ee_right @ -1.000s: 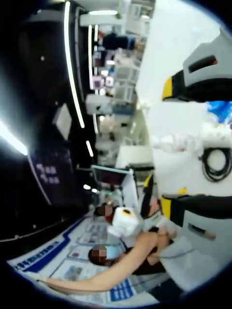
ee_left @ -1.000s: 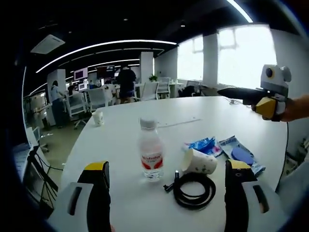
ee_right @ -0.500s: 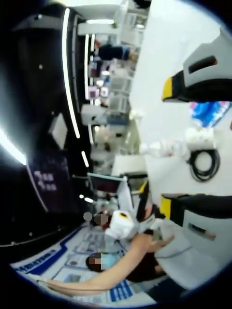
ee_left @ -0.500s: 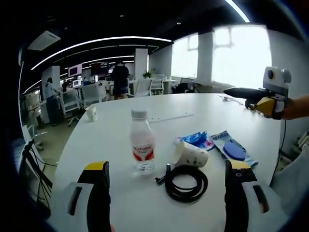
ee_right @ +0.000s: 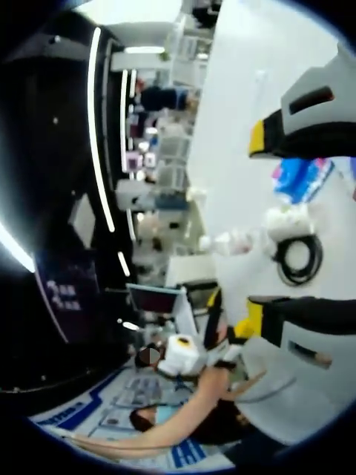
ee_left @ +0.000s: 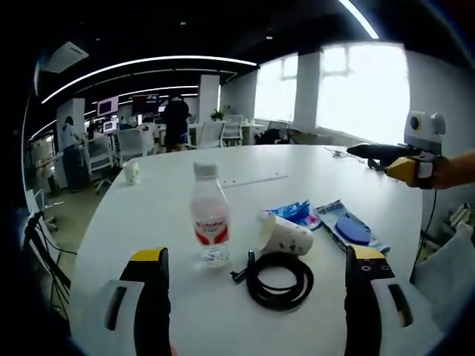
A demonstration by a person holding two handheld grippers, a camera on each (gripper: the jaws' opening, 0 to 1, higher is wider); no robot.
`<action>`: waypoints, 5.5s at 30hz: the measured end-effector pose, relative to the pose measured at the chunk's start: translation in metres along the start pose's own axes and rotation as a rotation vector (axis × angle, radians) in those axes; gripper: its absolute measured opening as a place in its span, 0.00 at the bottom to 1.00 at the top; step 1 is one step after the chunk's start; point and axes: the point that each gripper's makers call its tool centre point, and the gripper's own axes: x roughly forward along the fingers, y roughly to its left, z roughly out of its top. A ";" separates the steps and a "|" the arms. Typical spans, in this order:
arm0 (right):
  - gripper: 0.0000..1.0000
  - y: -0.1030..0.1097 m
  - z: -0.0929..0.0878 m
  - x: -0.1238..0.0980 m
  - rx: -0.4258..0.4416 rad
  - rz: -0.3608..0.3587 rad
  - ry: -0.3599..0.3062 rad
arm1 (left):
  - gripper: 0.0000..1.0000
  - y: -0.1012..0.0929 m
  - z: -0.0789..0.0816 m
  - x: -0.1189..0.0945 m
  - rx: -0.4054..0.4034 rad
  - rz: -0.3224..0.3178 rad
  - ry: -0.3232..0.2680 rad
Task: Arrange the tabletop items into an orderly group along one side of the table until the central work area is clear of visible clutter.
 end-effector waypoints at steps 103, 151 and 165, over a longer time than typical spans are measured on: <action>0.31 -0.140 -0.130 0.030 0.261 -0.142 0.308 | 0.57 -0.057 -0.018 0.200 -0.144 -0.018 0.445; 0.00 -0.149 -0.132 0.048 0.370 -0.178 0.357 | 0.00 -0.038 -0.008 0.211 -0.154 0.005 0.466; 0.00 -0.173 -0.109 0.005 0.369 -0.249 0.299 | 0.00 -0.080 0.026 0.222 -0.117 -0.040 0.397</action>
